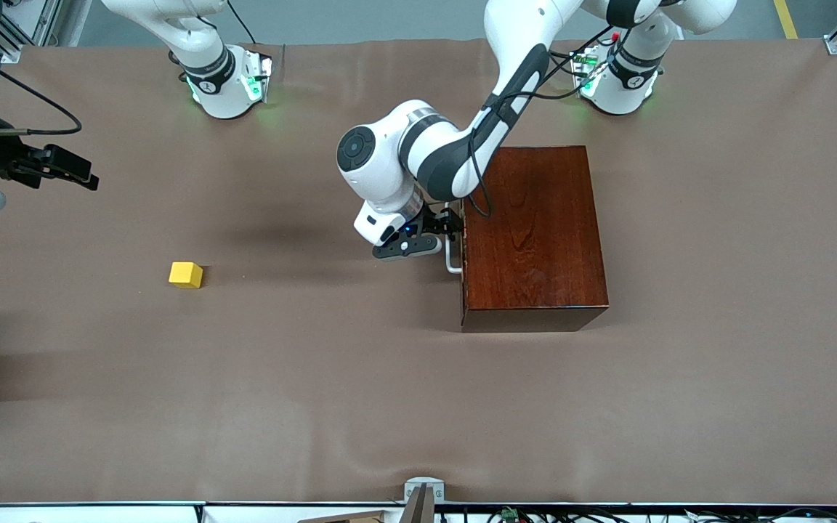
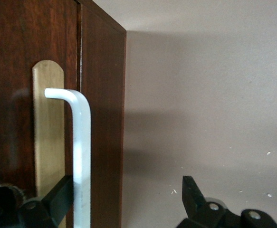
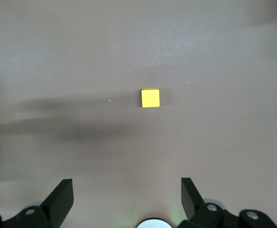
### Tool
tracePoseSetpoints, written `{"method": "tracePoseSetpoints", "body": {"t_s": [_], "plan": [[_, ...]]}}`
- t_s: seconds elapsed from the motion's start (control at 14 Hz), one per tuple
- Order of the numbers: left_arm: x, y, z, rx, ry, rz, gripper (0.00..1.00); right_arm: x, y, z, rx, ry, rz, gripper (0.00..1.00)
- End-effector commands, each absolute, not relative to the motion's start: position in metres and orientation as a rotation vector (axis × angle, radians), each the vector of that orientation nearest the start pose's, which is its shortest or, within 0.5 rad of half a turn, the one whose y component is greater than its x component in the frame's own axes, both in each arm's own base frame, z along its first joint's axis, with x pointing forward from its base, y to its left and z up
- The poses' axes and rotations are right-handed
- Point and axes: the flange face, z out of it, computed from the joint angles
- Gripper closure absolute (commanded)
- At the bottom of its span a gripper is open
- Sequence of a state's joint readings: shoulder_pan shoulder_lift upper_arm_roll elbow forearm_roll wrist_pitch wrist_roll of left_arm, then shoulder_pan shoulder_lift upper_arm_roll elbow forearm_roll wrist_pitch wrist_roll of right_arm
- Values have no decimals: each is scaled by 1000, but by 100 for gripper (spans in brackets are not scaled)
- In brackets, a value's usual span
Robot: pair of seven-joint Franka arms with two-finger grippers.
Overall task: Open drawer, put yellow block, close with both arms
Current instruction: 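Lower the left gripper and hook the white drawer handle, then pull the drawer open by its handle with the left gripper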
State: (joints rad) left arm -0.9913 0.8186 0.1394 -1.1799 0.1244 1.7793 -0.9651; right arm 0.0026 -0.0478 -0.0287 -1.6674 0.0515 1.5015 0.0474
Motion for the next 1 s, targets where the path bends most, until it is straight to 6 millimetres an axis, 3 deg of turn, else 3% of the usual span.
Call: {"method": "tracePoseSetpoints", "body": {"t_s": [0.0, 0.5, 0.93], "plan": [[472, -577, 288, -2877, -141, -131, 0, 526, -9, 606, -3075, 90, 170, 0], [467, -618, 302, -3159, -535, -177, 0, 531, -16, 611, -3084, 107, 154, 0], [450, -650, 305, -3309, -610, -222, 0, 532, -19, 610, -3084, 135, 156, 0]]}}
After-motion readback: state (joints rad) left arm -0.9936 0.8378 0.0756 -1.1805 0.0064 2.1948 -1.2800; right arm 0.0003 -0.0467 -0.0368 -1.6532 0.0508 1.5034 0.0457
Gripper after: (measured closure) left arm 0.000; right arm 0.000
